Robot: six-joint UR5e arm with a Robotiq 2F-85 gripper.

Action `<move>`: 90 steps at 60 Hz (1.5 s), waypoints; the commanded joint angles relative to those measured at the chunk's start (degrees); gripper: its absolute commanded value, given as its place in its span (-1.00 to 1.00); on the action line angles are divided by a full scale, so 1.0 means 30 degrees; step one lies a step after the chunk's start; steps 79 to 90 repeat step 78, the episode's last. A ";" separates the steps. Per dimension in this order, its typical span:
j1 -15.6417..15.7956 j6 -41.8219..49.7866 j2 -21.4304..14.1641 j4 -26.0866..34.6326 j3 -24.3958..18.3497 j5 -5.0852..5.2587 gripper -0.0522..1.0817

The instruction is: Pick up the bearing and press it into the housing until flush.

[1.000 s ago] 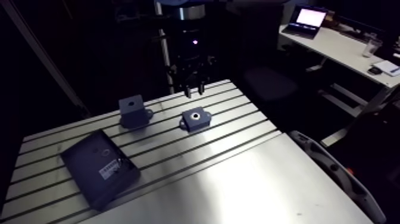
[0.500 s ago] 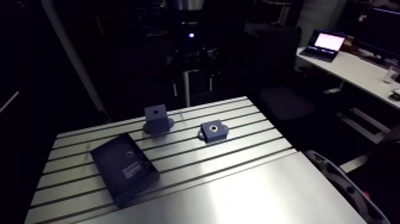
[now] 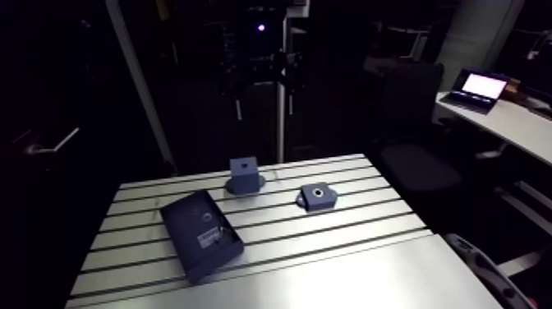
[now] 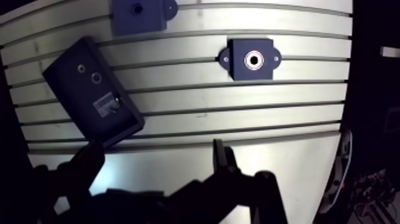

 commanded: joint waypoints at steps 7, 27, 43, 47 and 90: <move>0.0932 0.0050 -0.1504 0.1577 -0.1490 0.0063 -0.90; 0.0513 0.0075 -0.1592 0.1854 -0.1407 0.0624 -0.90; 0.0170 0.0046 -0.1592 0.1771 -0.1196 0.0834 -0.90; 0.0170 0.0017 -0.1592 0.1746 -0.1250 0.0829 -0.90; 0.0374 0.0046 -0.1856 0.1712 -0.1172 0.0829 -0.90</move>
